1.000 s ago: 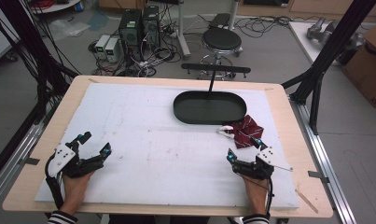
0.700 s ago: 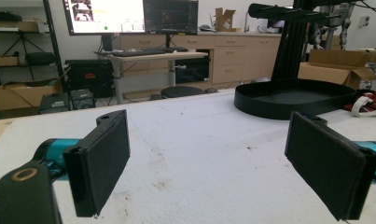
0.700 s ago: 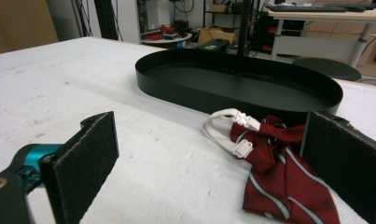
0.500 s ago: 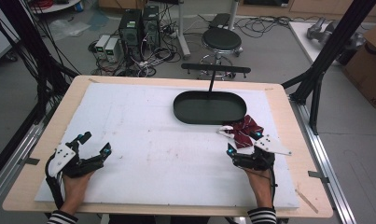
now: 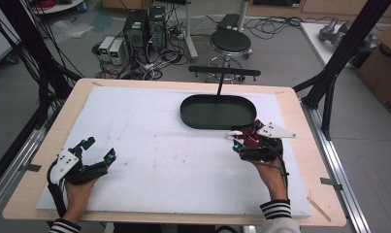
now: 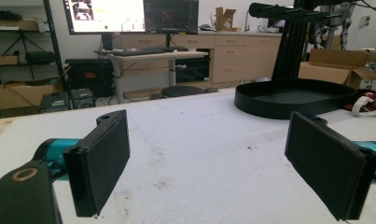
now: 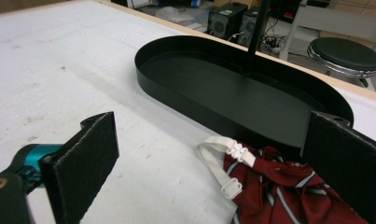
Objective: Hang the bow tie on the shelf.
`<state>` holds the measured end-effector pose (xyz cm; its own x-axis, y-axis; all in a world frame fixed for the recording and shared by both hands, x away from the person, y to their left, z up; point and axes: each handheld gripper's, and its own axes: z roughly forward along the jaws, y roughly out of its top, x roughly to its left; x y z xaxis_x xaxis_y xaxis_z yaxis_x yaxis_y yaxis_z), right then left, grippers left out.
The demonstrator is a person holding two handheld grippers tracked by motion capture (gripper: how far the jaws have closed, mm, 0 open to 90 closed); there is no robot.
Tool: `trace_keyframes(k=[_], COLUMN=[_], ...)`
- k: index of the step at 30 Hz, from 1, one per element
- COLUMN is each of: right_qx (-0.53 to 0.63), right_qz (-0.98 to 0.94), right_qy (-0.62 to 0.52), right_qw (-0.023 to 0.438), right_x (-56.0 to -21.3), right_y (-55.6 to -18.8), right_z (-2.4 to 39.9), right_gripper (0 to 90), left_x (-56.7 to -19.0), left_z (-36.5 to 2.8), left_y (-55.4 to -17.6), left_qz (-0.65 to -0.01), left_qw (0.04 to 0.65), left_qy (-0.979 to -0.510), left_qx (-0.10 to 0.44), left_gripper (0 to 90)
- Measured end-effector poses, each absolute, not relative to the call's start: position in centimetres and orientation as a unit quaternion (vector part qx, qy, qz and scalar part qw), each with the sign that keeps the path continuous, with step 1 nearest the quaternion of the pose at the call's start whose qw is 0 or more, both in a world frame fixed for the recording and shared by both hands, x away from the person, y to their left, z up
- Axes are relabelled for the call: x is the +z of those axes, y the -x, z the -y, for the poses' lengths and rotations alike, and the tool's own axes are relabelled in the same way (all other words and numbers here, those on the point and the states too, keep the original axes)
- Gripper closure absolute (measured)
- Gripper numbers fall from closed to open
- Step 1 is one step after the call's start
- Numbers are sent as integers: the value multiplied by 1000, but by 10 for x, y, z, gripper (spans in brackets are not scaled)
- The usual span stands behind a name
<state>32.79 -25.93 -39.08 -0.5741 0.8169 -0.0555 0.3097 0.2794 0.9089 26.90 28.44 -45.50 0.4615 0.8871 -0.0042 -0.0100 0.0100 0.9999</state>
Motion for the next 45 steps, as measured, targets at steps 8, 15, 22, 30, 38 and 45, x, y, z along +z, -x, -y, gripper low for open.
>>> trace_keyframes(k=[8,15,22,30,38,45], right_qx=[423,384,344,341,323,307], right_qz=[-787,-814,-832,-844,-863,-876], right_qy=[-370,-360,-355,-352,-336,-324], right_qw=[257,246,250,218,197,185], right_x=[-386,-384,-389,-400,-407,-412], right_y=[-349,-366,-382,-394,-399,-402], right_z=[249,243,246,250,248,249], right_gripper=[43,48,53,82,196,278], left_x=[-455,-455,-455,-455,-455,-455], left_z=[-284,-284,-284,-284,-284,-284], left_y=[-269,-269,-269,-270,-270,-270], left_qz=[-366,-367,-367,-368,-368,-368], left_qw=[610,611,611,610,610,610], left_qy=[-599,-599,-599,-599,-599,-600], left_qx=[368,366,365,365,365,364], left_gripper=[144,144,144,144,144,144])
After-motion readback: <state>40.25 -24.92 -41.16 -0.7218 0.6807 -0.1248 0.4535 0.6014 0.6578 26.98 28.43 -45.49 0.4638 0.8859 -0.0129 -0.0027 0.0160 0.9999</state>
